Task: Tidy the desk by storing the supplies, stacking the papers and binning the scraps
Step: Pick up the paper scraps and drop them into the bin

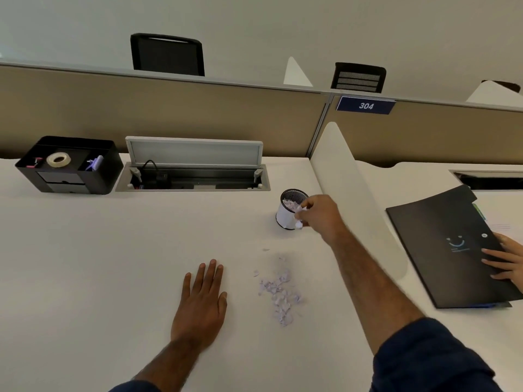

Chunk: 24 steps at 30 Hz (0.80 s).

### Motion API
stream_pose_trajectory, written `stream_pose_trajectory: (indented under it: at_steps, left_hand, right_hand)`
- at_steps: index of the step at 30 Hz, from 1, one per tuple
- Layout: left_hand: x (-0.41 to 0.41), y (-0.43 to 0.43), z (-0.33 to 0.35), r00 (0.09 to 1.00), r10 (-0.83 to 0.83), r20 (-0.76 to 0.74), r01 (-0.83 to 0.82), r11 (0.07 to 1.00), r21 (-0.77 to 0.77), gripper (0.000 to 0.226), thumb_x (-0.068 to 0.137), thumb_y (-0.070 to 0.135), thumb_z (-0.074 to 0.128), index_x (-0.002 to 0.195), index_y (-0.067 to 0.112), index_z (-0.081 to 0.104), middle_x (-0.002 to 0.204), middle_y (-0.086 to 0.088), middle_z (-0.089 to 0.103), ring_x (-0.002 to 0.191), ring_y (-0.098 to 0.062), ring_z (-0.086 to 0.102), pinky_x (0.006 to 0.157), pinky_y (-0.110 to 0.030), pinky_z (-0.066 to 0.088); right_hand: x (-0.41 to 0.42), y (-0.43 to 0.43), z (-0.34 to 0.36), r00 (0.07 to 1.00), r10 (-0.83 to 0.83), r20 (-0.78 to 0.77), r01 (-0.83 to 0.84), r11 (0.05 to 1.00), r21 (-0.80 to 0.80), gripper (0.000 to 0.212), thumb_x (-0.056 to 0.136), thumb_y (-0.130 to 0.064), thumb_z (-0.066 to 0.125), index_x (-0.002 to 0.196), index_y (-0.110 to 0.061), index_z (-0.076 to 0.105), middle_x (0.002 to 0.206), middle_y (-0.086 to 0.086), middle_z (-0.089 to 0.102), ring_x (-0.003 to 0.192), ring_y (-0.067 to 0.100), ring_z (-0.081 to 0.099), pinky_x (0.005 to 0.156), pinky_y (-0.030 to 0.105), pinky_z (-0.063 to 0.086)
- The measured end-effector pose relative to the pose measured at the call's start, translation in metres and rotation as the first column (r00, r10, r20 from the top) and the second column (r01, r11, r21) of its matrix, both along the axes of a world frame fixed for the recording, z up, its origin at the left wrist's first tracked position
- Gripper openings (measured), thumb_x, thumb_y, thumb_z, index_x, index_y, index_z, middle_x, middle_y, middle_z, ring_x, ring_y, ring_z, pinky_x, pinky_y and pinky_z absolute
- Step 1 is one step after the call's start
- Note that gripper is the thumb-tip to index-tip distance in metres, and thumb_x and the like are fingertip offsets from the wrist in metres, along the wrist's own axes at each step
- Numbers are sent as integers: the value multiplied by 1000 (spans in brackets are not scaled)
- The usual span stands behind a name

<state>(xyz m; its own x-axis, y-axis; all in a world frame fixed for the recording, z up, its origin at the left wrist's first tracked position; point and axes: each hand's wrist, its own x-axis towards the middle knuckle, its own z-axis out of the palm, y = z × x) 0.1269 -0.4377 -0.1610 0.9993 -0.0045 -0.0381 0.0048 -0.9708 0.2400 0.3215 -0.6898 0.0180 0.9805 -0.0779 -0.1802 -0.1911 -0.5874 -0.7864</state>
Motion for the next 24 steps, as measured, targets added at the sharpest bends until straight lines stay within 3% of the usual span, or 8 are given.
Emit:
stream_pose_trajectory:
  at_steps: [2,4,7,10,14,19,24]
  left_hand:
    - [0,0,0,1000,2,-1,-2,1000,1,66,104,46,11,164,24,-5,172,3,-10,159,-18,-12,126,-44,-9]
    - [-1,0,0,1000,5,7,-5,1000,-11,66,103,46,11,163,24,-6,172,4,-12,158,-17,-14,126,-44,-9]
    - [-1,0,-2,1000,6,13,-6,1000,-9,66,104,44,16,164,24,-3,173,4,-7,159,-18,-9,126,-45,-5]
    - [0,1,-4,1000,5,12,-5,1000,-9,67,105,43,24,165,23,4,173,3,1,160,-19,-1,126,-45,-2]
    - [0,0,-4,1000,12,8,-12,1000,-9,66,105,43,24,165,24,4,173,4,0,160,-18,0,125,-44,-2]
    - [0,0,-3,1000,12,4,-12,1000,-7,67,105,43,28,165,23,6,173,3,3,160,-19,2,125,-44,-2]
    - [1,-1,0,1000,4,-12,-4,1000,-7,66,104,44,20,164,23,1,173,3,-4,160,-19,-6,126,-46,-1]
  right_hand:
    - [21,2,9,1000,4,6,-3,999,-45,17,73,7,76,69,-6,66,62,6,63,67,35,74,79,54,60]
    - [39,5,13,999,17,32,-12,989,-147,11,72,4,77,79,-2,71,69,9,65,72,33,72,76,40,60]
    - [61,11,11,997,60,40,-43,945,-325,16,74,-2,77,90,0,75,85,11,68,79,25,62,69,27,48]
    - [74,15,5,994,111,-2,-101,893,-439,19,80,-8,75,97,-1,76,102,15,73,93,29,68,71,25,45]
    - [76,24,-6,988,149,-43,-149,844,-516,21,86,-16,71,102,-3,73,109,15,71,100,31,66,73,25,45]
    - [77,32,-7,971,214,-106,-235,769,-595,25,78,-20,74,100,-8,74,102,10,72,95,30,67,78,32,57]
    - [81,31,-2,979,196,-55,-190,783,-592,17,76,-15,74,91,-7,73,92,9,72,78,25,61,68,27,47]
